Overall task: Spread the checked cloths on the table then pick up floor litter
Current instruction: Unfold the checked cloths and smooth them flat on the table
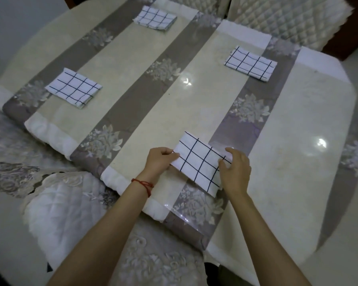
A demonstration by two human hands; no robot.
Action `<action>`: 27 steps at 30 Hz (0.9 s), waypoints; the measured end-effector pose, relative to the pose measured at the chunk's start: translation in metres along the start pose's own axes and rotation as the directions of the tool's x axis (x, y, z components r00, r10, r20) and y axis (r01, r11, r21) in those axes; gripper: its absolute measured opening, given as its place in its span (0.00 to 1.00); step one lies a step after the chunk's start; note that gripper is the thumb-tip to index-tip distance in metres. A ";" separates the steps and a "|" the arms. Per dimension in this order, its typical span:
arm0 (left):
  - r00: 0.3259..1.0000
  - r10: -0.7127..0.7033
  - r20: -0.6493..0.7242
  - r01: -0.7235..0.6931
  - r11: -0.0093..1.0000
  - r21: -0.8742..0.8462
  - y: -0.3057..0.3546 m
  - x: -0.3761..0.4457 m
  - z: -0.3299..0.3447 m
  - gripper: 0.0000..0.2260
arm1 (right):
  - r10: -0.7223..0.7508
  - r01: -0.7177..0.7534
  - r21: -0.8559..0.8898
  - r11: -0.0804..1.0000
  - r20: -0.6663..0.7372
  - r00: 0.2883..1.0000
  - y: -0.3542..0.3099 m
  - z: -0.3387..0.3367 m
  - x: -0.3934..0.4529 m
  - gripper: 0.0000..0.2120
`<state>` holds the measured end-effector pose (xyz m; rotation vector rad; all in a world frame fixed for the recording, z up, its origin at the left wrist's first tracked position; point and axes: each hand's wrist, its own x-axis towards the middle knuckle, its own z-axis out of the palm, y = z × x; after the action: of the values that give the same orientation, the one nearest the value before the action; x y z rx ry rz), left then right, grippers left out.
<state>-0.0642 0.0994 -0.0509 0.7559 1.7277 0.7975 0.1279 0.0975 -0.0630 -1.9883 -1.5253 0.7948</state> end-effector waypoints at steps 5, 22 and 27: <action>0.997 0.070 0.024 -0.067 0.993 -0.102 0.021 -0.046 0.026 0.08 | -0.236 0.166 0.255 0.953 0.274 0.933 -0.020 -0.020 -0.034 0.18; 0.988 0.137 -0.073 -0.155 0.913 -0.378 0.020 -0.126 0.075 0.14 | -0.280 0.207 0.472 0.857 0.089 0.956 -0.023 -0.064 -0.069 0.10; 0.998 0.015 -0.067 -0.040 0.919 -0.393 0.020 -0.118 0.072 0.13 | -0.276 0.188 0.480 0.857 0.118 0.954 -0.026 -0.074 -0.067 0.18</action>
<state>0.0378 0.0272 0.0117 0.4834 1.5421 1.1568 0.1493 0.0363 0.0165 -1.3815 -1.4662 1.1394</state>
